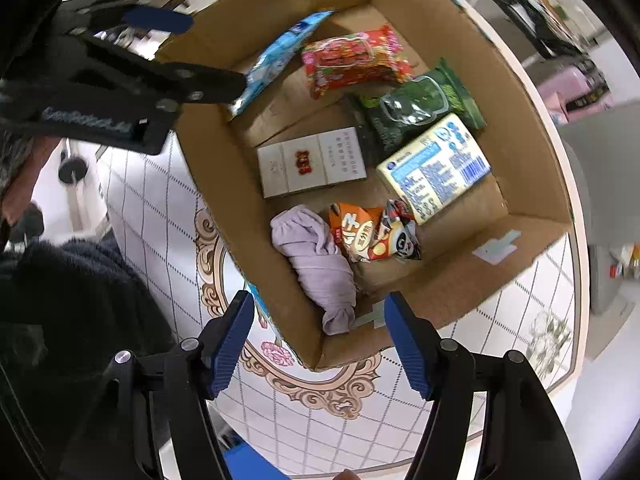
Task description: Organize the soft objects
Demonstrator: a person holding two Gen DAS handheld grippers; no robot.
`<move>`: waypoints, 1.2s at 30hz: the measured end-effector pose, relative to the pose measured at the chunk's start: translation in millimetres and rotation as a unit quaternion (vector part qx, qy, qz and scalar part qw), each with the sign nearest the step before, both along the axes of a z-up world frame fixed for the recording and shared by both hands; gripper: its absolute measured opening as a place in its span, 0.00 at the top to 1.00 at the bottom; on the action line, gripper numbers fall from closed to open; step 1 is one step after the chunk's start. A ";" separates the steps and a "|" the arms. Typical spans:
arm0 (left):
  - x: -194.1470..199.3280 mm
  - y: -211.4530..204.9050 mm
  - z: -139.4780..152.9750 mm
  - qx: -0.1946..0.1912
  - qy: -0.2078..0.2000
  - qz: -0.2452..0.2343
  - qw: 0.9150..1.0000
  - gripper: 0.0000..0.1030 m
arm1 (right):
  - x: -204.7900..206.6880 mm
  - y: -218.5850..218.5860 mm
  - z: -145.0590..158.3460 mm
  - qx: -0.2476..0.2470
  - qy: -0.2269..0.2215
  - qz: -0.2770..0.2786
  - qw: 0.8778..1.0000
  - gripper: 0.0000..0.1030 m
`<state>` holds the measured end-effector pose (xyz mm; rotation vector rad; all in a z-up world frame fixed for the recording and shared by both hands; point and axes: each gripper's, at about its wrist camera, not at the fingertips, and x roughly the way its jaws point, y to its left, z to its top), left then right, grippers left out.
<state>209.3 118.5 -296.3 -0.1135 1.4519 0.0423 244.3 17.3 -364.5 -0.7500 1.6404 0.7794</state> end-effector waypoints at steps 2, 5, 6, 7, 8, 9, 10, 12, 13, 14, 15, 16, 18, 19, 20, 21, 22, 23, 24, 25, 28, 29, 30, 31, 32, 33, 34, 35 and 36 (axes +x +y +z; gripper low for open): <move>-1.3 0.9 5.4 0.009 -0.007 0.000 1.000 0.06 | 3.0 -5.3 2.2 0.003 -0.011 -0.043 0.999 0.32; -3.4 2.6 13.4 0.013 -0.014 -0.001 1.000 0.06 | 6.3 -13.5 9.5 0.018 -0.045 -0.120 0.992 0.28; -4.8 3.5 15.8 0.014 -0.017 -0.001 1.000 0.06 | 7.5 -18.2 12.2 0.023 -0.059 -0.157 0.986 0.25; -6.2 3.9 19.1 0.015 -0.019 -0.001 1.000 0.06 | 7.9 -21.6 13.8 0.024 -0.072 -0.186 0.980 0.18; -7.2 3.7 21.5 0.014 -0.020 -0.002 1.000 0.06 | 6.8 -24.5 16.3 0.024 -0.094 -0.212 0.972 0.18; -8.4 3.6 23.5 0.015 -0.021 -0.002 1.000 0.06 | 4.5 -28.9 19.3 0.018 -0.125 -0.246 0.961 0.18; -9.5 3.2 26.0 0.022 -0.024 -0.001 0.999 0.06 | 3.0 -31.6 22.2 0.017 -0.140 -0.267 0.953 0.16; -11.3 1.3 31.8 0.027 -0.034 -0.008 0.999 0.06 | -4.0 -40.1 28.1 0.027 -0.166 -0.335 0.927 0.14; -12.3 0.5 35.3 0.034 -0.038 -0.008 0.999 0.06 | -6.6 -41.9 29.7 0.028 -0.170 -0.353 0.919 0.13; -13.0 0.3 38.0 0.035 -0.040 -0.008 0.999 0.06 | -11.0 -43.5 31.9 0.033 -0.175 -0.376 0.909 0.13; -13.8 0.4 41.7 0.032 -0.045 -0.008 0.998 0.05 | -16.2 -43.7 34.0 0.033 -0.181 -0.394 0.901 0.12; -15.1 0.6 46.3 0.029 -0.050 -0.007 0.998 0.02 | -21.3 -43.1 36.6 0.030 -0.189 -0.406 0.894 0.12; -18.2 0.7 55.1 0.027 -0.060 -0.007 0.998 0.00 | -29.4 -43.4 43.2 0.031 -0.201 -0.425 0.882 0.12; -20.9 0.0 61.6 0.030 -0.067 -0.008 0.997 0.00 | -33.7 -44.0 48.2 0.032 -0.209 -0.436 0.875 0.11; -23.3 -0.3 67.5 0.036 -0.073 -0.009 0.997 0.00 | -38.5 -44.9 54.7 0.034 -0.215 -0.445 0.869 0.11; -26.4 -1.0 75.1 0.041 -0.081 -0.011 0.996 0.00 | -42.5 -46.6 61.3 0.038 -0.220 -0.450 0.865 0.11; -31.8 -1.9 86.3 0.045 -0.092 -0.014 0.995 0.00 | -46.8 -48.3 69.1 0.043 -0.224 -0.456 0.860 0.11; -35.0 -1.9 92.9 0.045 -0.097 -0.015 0.994 0.00 | -53.1 -49.8 81.0 0.052 -0.229 -0.461 0.856 0.11; -40.1 -2.5 102.6 0.043 -0.104 -0.017 0.994 0.00 | -58.0 -51.1 91.9 0.060 -0.232 -0.465 0.853 0.11; -46.8 -3.2 115.4 0.040 -0.113 -0.020 0.993 0.00 | -62.1 -52.9 101.0 0.066 -0.235 -0.467 0.850 0.11; -68.7 -7.0 152.4 0.039 -0.137 -0.032 0.989 0.00 | -84.8 -54.8 145.1 0.082 -0.259 -0.471 0.839 0.11; -76.2 -8.4 164.2 0.039 -0.146 -0.035 0.988 0.00 | -95.1 -54.9 164.0 0.088 -0.273 -0.469 0.835 0.11; -87.3 -10.2 180.7 0.038 -0.158 -0.038 0.986 0.00 | -105.0 -54.2 180.9 0.092 -0.287 -0.467 0.832 0.11; -95.4 -11.1 192.0 0.037 -0.166 -0.038 0.985 0.00 | -111.1 -53.6 191.6 0.093 -0.295 -0.465 0.829 0.11; -101.1 -11.4 198.7 0.036 -0.169 -0.037 0.984 0.00 | -119.6 -53.7 206.6 0.093 -0.308 -0.465 0.825 0.11; -111.0 -13.1 209.7 0.036 -0.172 -0.035 0.984 0.00 | -128.3 -53.7 220.4 0.092 -0.321 -0.464 0.820 0.11; -117.6 -14.4 216.6 0.039 -0.170 -0.035 0.984 0.00 | -135.1 -53.6 231.4 0.092 -0.329 -0.463 0.818 0.11; -122.2 -15.2 221.2 0.039 -0.170 -0.037 0.984 0.00 | -142.8 -54.2 243.4 0.092 -0.337 -0.462 0.815 0.11; -128.4 -16.9 227.6 0.038 -0.174 -0.040 0.983 0.00 | -151.4 -54.9 255.0 0.090 -0.347 -0.461 0.812 0.11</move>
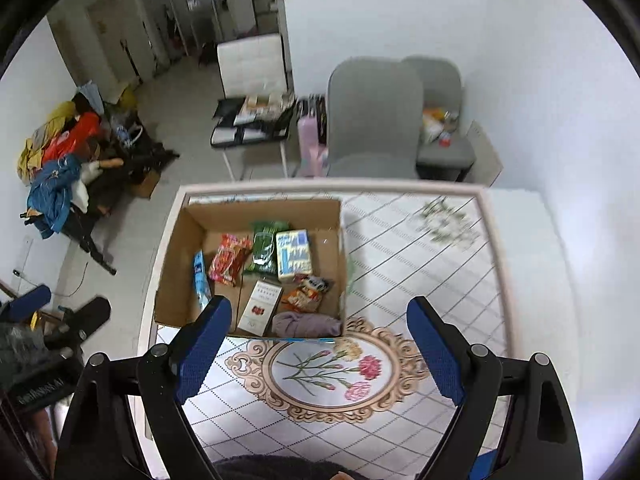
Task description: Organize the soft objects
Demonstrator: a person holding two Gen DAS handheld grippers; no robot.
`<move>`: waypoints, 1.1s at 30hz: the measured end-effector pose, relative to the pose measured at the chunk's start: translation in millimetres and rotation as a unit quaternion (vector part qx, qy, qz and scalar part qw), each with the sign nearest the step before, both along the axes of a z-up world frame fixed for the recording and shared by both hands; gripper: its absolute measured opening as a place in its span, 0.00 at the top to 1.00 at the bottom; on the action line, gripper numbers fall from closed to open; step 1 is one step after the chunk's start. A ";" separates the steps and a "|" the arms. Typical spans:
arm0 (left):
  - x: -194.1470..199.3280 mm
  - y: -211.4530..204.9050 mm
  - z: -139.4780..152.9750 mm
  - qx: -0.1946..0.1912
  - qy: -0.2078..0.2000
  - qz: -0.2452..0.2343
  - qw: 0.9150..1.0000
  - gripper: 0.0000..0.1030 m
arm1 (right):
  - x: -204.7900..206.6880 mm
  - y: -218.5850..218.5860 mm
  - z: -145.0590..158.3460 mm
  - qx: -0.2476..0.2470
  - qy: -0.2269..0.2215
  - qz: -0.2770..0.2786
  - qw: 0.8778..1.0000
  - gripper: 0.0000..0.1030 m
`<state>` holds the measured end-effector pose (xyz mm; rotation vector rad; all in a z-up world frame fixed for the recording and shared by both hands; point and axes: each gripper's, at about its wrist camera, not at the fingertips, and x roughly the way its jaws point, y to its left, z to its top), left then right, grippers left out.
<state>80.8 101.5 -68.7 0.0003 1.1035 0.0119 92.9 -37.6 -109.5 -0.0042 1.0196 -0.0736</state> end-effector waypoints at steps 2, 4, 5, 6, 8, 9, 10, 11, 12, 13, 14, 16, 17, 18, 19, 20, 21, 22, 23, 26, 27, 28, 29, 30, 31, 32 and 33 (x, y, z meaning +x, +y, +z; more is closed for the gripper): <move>-11.2 -2.9 10.8 0.000 -0.007 -0.002 1.000 0.00 | -12.4 0.6 16.0 -0.008 -0.011 0.000 1.000 0.11; -20.6 -5.4 19.5 -0.003 -0.009 -0.004 1.000 0.00 | -25.1 -0.3 27.8 -0.009 -0.012 -0.003 1.000 0.11; -24.7 -6.9 23.2 -0.006 -0.008 -0.006 1.000 0.00 | -30.9 -0.1 32.2 -0.007 -0.012 -0.004 1.000 0.11; -27.7 -8.1 25.8 -0.008 -0.007 -0.007 1.000 0.00 | -37.3 -0.1 37.0 -0.007 -0.012 -0.003 1.000 0.11; -31.8 -9.7 30.5 -0.008 -0.009 -0.011 1.000 0.00 | -45.8 -3.0 45.0 -0.004 -0.013 -0.002 1.000 0.11; -34.0 -10.8 33.1 -0.005 -0.011 -0.011 1.000 0.00 | -50.3 -3.7 49.4 -0.006 -0.013 -0.001 1.000 0.11; -36.2 -11.3 36.6 -0.003 -0.013 -0.009 1.000 0.00 | -52.8 -4.1 52.0 -0.007 -0.012 -0.001 1.000 0.11; -38.4 -11.4 40.1 -0.004 -0.014 -0.008 1.000 0.00 | -56.2 -5.6 55.7 -0.005 -0.011 -0.001 1.000 0.11; -40.4 -10.8 42.0 -0.004 -0.015 -0.006 1.000 0.00 | -58.8 -6.7 58.8 -0.004 -0.013 -0.001 1.000 0.11; -41.9 -10.2 44.9 -0.006 -0.014 -0.002 1.000 0.00 | -61.3 -7.4 62.0 -0.006 -0.015 -0.002 1.000 0.11; -43.8 -9.5 48.3 -0.012 -0.015 0.000 1.000 0.00 | -63.5 -7.7 65.0 -0.009 -0.016 -0.002 1.000 0.11; -46.9 -9.0 54.7 -0.017 -0.021 0.002 1.000 0.00 | -66.1 -9.2 68.9 -0.004 -0.017 -0.001 1.000 0.11; -48.5 -9.2 58.6 -0.013 -0.025 0.004 1.000 0.00 | -67.6 -9.1 71.1 -0.006 -0.018 -0.001 1.000 0.11; -50.5 -9.6 61.7 -0.012 -0.031 0.005 0.999 0.00 | -69.7 -9.2 73.3 -0.008 -0.017 -0.001 1.000 0.11; -52.3 -9.9 64.3 -0.010 -0.035 0.006 0.999 0.00 | -70.9 -9.5 74.9 -0.007 -0.017 -0.001 1.000 0.11; -54.2 -10.1 66.0 -0.008 -0.037 0.008 0.999 0.00 | -72.4 -9.4 76.5 -0.010 -0.018 -0.002 1.000 0.11; -55.4 -10.3 67.9 -0.010 -0.039 0.008 0.999 0.00 | -73.0 -8.9 76.9 -0.017 -0.018 -0.003 1.000 0.11; -56.5 -10.1 68.3 -0.011 -0.040 0.008 0.999 0.00 | -72.7 -8.8 76.8 -0.020 -0.016 -0.004 1.000 0.11; -56.5 -11.0 67.8 -0.009 -0.038 0.008 0.999 0.00 | -73.3 -9.8 78.1 -0.019 -0.014 -0.003 1.000 0.11; -58.4 -13.6 65.0 -0.010 -0.032 0.007 0.999 0.00 | -75.9 -9.7 79.1 -0.023 -0.008 -0.002 1.000 0.11; -59.0 -14.2 64.5 -0.010 -0.030 0.006 0.999 0.00 | -75.1 -8.1 78.5 -0.023 -0.007 0.000 1.000 0.11; -59.1 -15.4 63.0 -0.011 -0.026 0.003 1.000 0.00 | -75.9 -7.5 77.9 -0.022 -0.006 0.001 1.000 0.11; -59.8 -15.3 62.2 -0.011 -0.025 0.003 1.000 0.00 | -76.1 -7.2 77.4 -0.022 -0.004 0.002 1.000 0.11; -60.3 -16.6 61.5 -0.011 -0.024 0.001 1.000 0.00 | -75.5 -7.1 76.5 -0.021 -0.003 0.003 1.000 0.11; -61.5 -16.8 61.2 -0.011 -0.024 0.000 1.000 0.00 | -76.2 -7.8 76.0 -0.020 -0.002 0.002 1.000 0.11; -61.9 -17.5 60.8 -0.010 -0.023 -0.001 1.000 0.00 | -76.2 -8.4 75.0 -0.021 -0.001 0.001 1.000 0.11; -62.0 -17.4 60.6 -0.011 -0.022 -0.002 1.000 0.00 | -74.1 -9.0 73.3 -0.021 0.002 0.001 1.000 0.11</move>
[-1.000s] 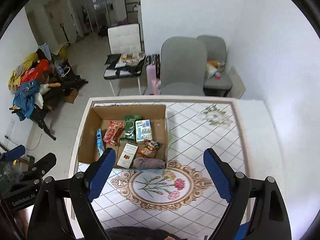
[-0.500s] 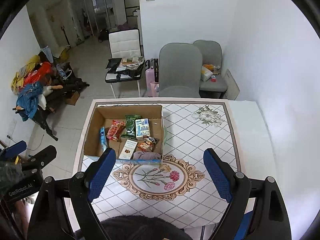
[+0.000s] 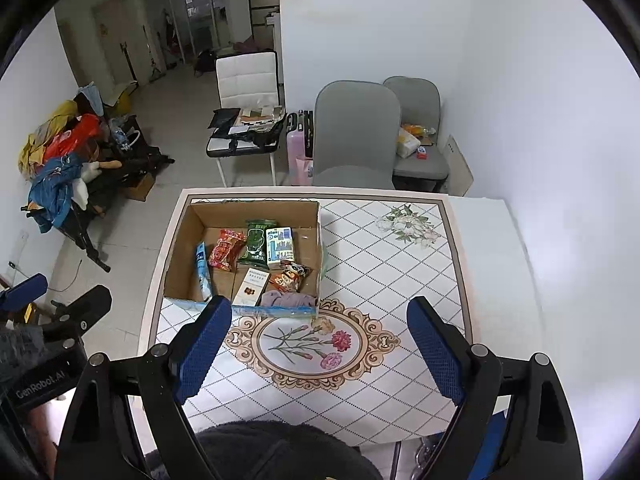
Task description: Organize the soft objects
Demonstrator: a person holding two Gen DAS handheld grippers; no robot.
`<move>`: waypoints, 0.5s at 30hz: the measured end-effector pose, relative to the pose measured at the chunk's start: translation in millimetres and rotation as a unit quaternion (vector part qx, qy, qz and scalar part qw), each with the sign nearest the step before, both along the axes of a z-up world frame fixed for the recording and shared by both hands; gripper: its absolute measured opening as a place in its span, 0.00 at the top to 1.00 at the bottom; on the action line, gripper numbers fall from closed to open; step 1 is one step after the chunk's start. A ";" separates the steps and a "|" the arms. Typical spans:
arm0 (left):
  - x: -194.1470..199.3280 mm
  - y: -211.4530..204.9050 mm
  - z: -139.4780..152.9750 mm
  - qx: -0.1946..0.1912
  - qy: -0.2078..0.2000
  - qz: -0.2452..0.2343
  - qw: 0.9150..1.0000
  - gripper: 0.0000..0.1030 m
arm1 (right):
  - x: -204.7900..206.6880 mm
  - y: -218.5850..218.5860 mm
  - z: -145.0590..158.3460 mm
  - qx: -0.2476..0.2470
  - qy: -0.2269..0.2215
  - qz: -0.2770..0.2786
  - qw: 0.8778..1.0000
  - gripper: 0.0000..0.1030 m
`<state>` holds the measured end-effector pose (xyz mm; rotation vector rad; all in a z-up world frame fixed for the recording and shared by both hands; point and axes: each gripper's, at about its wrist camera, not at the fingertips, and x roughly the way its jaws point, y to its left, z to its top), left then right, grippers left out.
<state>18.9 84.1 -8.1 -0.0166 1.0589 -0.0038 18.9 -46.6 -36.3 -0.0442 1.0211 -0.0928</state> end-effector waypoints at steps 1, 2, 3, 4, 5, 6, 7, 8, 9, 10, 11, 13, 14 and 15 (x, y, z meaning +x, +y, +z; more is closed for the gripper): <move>-0.2 -0.2 -0.5 -0.001 0.000 -0.001 1.000 0.00 | -0.2 -0.7 -0.8 0.002 0.002 -0.001 1.000 0.11; 0.0 -0.5 -0.7 -0.001 0.001 0.000 1.000 0.00 | -0.4 -1.5 -1.8 0.002 0.004 -0.002 1.000 0.11; 0.2 -0.5 -1.1 -0.001 0.001 0.000 1.000 0.00 | -0.5 -2.4 -2.7 0.004 0.005 -0.003 1.000 0.11; -0.4 -0.6 -1.2 -0.002 0.001 -0.001 1.000 0.00 | -0.8 -2.8 -3.7 0.002 0.006 -0.005 1.000 0.11; -0.4 -0.7 -1.2 -0.002 0.002 -0.001 1.000 0.00 | -0.6 -3.1 -4.5 0.000 0.007 -0.005 1.000 0.11; 0.3 -0.1 -1.5 -0.002 0.003 -0.002 1.000 0.00 | -0.5 -3.5 -5.2 0.001 0.008 -0.006 1.000 0.11; 0.8 -0.3 -2.3 -0.002 0.004 -0.002 1.000 0.00 | -0.4 -3.3 -5.6 0.002 0.008 -0.007 1.000 0.11; 1.0 -0.2 -2.8 -0.002 0.005 -0.003 1.000 0.00 | -0.3 -3.5 -5.9 -0.001 0.008 -0.007 1.000 0.11; 1.5 -0.2 -3.3 -0.001 0.006 -0.003 1.000 0.00 | -0.4 -4.1 -6.1 -0.001 0.008 -0.010 1.000 0.11; 1.3 -0.4 -3.2 -0.001 0.007 -0.003 1.000 0.00 | -1.4 -4.6 -4.8 -0.002 0.008 -0.012 1.000 0.11; 1.6 -0.5 -2.9 -0.001 0.006 -0.003 1.000 0.00 | -1.5 -4.7 -4.7 -0.002 0.008 -0.013 1.000 0.11; 1.4 -0.7 -3.5 0.001 0.004 -0.005 1.000 0.00 | -2.2 -5.4 -4.6 -0.001 0.008 -0.016 1.000 0.11; 1.5 -0.7 -3.8 0.001 0.004 -0.005 1.000 0.00 | -2.2 -5.9 -5.0 -0.001 0.009 -0.017 1.000 0.11; 1.6 -0.3 -4.4 0.001 0.005 -0.005 1.000 0.00 | -2.1 -6.2 -5.7 -0.002 0.010 -0.019 1.000 0.11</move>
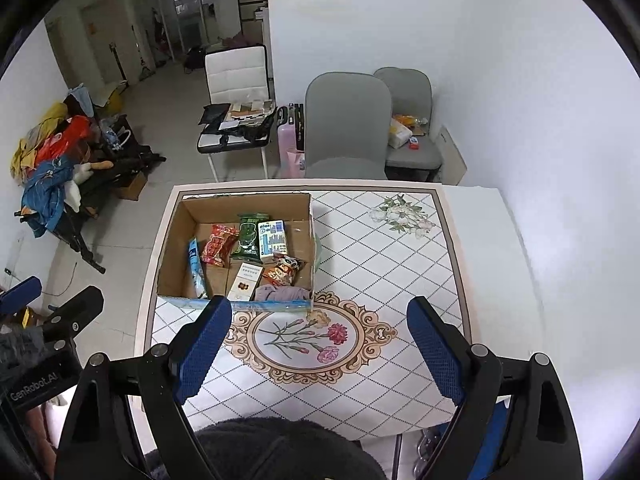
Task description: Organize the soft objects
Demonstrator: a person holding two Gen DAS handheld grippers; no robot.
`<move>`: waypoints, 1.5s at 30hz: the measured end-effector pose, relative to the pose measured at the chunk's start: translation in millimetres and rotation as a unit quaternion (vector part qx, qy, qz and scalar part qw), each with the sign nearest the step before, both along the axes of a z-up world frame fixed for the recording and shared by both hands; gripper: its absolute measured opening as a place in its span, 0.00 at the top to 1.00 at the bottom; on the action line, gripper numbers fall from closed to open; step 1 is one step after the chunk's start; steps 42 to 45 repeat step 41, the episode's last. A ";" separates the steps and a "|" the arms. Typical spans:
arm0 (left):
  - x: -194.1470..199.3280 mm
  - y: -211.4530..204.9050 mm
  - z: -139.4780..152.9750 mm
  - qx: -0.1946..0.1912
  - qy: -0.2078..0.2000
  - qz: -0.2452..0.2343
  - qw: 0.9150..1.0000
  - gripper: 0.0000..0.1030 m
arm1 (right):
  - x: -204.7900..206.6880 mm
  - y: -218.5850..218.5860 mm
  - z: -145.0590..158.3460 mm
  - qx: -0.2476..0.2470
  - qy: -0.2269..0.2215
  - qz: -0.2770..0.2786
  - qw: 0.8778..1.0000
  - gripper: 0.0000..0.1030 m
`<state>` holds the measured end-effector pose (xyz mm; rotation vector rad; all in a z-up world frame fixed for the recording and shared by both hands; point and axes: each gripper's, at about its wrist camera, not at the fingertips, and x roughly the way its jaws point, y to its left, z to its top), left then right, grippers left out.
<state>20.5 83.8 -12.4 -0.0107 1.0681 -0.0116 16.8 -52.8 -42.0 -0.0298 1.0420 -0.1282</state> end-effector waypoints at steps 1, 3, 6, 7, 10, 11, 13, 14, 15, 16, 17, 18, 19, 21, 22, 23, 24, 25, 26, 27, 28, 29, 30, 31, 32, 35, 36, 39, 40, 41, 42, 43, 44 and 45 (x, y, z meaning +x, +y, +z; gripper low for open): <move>0.0 -0.1 0.1 -0.001 0.000 0.000 1.000 0.00 | 0.3 0.3 -0.5 0.001 0.001 0.000 1.000 0.11; 0.1 -1.5 -2.1 0.000 0.003 -0.003 1.000 0.00 | 0.7 0.2 -2.6 0.004 0.004 0.000 1.000 0.11; 0.9 -1.9 -4.9 -0.003 0.009 -0.005 1.000 0.00 | 1.4 -0.2 -5.6 0.007 0.010 0.000 1.000 0.11; 0.7 -2.4 -5.7 -0.002 0.011 -0.006 1.000 0.00 | 1.8 0.2 -5.8 0.004 0.011 0.000 1.000 0.11; 1.1 -2.9 -6.0 -0.001 0.010 -0.005 1.000 0.00 | 2.3 -1.0 -5.9 0.009 0.011 -0.001 1.000 0.11; 1.2 -2.8 -6.5 0.000 0.009 -0.004 1.000 0.00 | 2.5 -0.8 -5.9 0.008 0.010 -0.001 1.000 0.11; 2.0 -1.7 -7.1 0.000 0.009 -0.003 1.000 0.00 | 2.9 -1.5 -5.9 0.012 0.009 -0.001 1.000 0.11; 2.5 -0.7 -7.0 0.001 0.009 -0.003 1.000 0.00 | 3.0 -1.6 -5.7 0.013 0.008 -0.002 1.000 0.11; 2.8 0.3 -7.1 0.001 0.010 -0.003 1.000 0.00 | 3.3 -1.1 -5.9 0.010 0.007 -0.001 1.000 0.11; 2.9 0.6 -8.2 0.000 0.011 -0.002 1.000 0.00 | 3.1 -1.3 -5.8 0.011 0.006 -0.002 1.000 0.11; 3.3 0.7 -8.6 -0.001 0.011 -0.002 1.000 0.00 | 2.9 -1.4 -5.7 0.013 0.006 -0.001 1.000 0.11; 3.5 0.7 -8.7 -0.001 0.012 -0.002 1.000 0.00 | 3.1 -0.6 -6.2 0.010 0.006 -0.001 1.000 0.11; 3.1 0.8 -8.5 0.000 0.011 -0.002 1.000 0.00 | 3.0 0.0 -6.0 0.008 0.006 -0.001 1.000 0.11; 3.9 1.1 -7.9 0.000 0.010 -0.001 1.000 0.00 | 3.1 -0.2 -5.6 0.011 0.005 0.000 1.000 0.11; 4.2 1.5 -7.7 -0.001 0.009 -0.001 1.000 0.00 | 2.7 -0.1 -4.7 0.007 0.002 -0.001 1.000 0.11; 4.1 1.9 -7.2 -0.001 0.008 -0.001 1.000 0.00 | 2.5 0.1 -4.0 0.005 0.001 -0.002 1.000 0.11; 3.8 2.2 -7.1 -0.001 0.007 0.000 1.000 0.00 | 1.6 0.2 -2.8 0.007 -0.001 -0.002 1.000 0.11; 3.7 2.4 -6.4 -0.001 0.006 -0.001 1.000 0.00 | 1.3 0.0 -1.9 0.008 -0.002 -0.003 1.000 0.11; 3.6 2.6 -6.2 -0.001 0.006 -0.001 1.000 0.00 | 1.4 -0.1 -1.1 0.006 -0.004 -0.003 1.000 0.11; 3.4 3.0 -5.4 -0.001 0.005 -0.001 1.000 0.00 | 1.1 0.0 -0.5 0.005 -0.006 -0.003 1.000 0.11; 3.5 3.2 -4.6 -0.001 0.004 -0.001 1.000 0.00 | 0.7 -0.1 0.0 0.008 -0.007 -0.003 1.000 0.11; 3.9 2.6 -3.6 -0.001 0.003 -0.001 1.000 0.00 | 0.5 0.3 0.3 0.008 -0.007 -0.003 1.000 0.11; 3.6 3.1 -3.1 -0.001 0.002 0.000 1.000 0.00 | 0.4 1.0 0.5 0.006 -0.007 -0.002 1.000 0.11; 3.4 3.5 -2.5 -0.002 0.001 0.000 1.000 0.00 | 0.1 1.1 0.8 0.006 -0.007 -0.001 1.000 0.11; 3.3 3.1 -1.8 -0.001 0.000 0.000 1.000 0.00 | -0.4 1.6 1.0 0.007 -0.007 -0.001 1.000 0.11; 3.0 2.6 -1.1 -0.002 -0.001 0.000 1.000 0.00 | -1.0 2.6 1.2 0.006 -0.008 0.001 1.000 0.11; 3.2 2.5 -1.0 -0.001 -0.001 -0.001 1.000 0.00 | -1.0 2.4 1.2 0.007 -0.008 0.001 1.000 0.11; 2.9 3.4 -0.3 -0.002 -0.001 0.001 1.000 0.00 | -1.7 2.7 1.5 0.008 -0.010 0.000 1.000 0.11; 2.6 3.6 0.0 -0.002 -0.001 0.001 1.000 0.00 | -1.4 3.3 2.2 0.008 -0.010 0.000 1.000 0.11; 2.3 3.7 0.3 -0.001 -0.001 0.002 1.000 0.00 | -1.4 3.7 2.3 0.006 -0.010 0.000 1.000 0.11; 2.3 3.7 0.3 -0.001 -0.001 0.002 1.000 0.00 | -1.4 3.7 2.3 0.006 -0.010 0.000 1.000 0.11; 2.3 3.7 0.3 -0.001 -0.001 0.002 1.000 0.00 | -1.4 3.7 2.3 0.006 -0.010 0.000 1.000 0.11; 2.3 3.7 0.3 -0.001 -0.001 0.002 1.000 0.00 | -1.4 3.7 2.3 0.006 -0.010 0.000 1.000 0.11; 2.3 3.7 0.3 -0.001 -0.001 0.002 1.000 0.00 | -1.4 3.7 2.3 0.006 -0.010 0.000 1.000 0.11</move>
